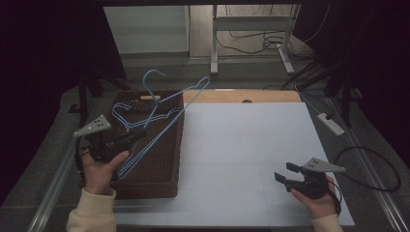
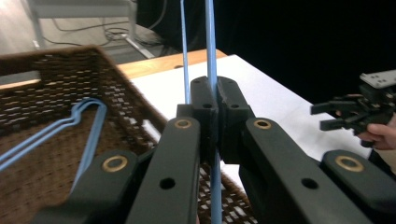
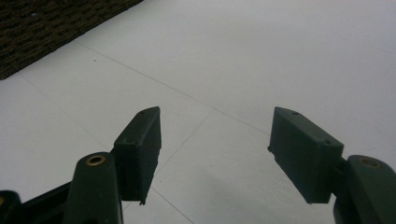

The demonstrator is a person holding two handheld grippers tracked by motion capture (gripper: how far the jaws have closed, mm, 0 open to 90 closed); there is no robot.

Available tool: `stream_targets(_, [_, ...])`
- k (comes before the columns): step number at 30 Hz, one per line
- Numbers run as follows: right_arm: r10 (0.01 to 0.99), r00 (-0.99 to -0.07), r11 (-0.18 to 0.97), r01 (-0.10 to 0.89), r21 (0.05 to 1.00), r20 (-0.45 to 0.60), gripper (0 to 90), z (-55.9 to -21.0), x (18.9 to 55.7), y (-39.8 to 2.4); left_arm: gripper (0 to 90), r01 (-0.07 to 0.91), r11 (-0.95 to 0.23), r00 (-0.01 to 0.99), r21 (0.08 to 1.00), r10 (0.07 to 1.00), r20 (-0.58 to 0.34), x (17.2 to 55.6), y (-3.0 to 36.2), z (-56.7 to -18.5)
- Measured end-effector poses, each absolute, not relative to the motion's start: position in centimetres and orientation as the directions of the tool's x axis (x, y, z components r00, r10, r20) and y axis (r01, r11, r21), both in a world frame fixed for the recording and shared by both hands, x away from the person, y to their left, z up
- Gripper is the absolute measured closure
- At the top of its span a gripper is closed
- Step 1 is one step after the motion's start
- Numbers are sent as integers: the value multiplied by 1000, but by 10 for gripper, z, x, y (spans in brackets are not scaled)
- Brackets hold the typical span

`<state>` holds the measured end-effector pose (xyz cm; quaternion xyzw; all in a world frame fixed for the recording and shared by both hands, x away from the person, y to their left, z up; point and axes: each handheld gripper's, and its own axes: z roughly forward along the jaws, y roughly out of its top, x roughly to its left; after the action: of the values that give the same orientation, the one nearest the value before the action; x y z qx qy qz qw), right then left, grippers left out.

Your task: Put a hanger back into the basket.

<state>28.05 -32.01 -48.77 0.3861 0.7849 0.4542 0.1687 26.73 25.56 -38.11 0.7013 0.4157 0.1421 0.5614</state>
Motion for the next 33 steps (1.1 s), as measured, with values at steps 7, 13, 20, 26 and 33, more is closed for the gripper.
stream_targets(7, [761,-643,292,456,841,84,350,-488,281,-319,872,425,-37,580,905,779,-240,272,277,-389])
stream_targets(13, [759,-647,300,454,839,79,350,-488,281,-319,872,442,-35,557,896,794,-243,276,294,-398])
stream_targets(20, [765,-640,296,452,842,75,351,-488,281,-320,871,449,-38,547,892,802,-241,284,311,-400])
stream_targets(26, [767,-638,296,452,842,73,350,-488,281,-320,872,494,-84,542,865,808,-231,291,320,-410])
stream_targets(33, [765,-640,304,453,838,68,351,-489,282,-319,872,544,-87,518,835,818,-252,298,330,-424])
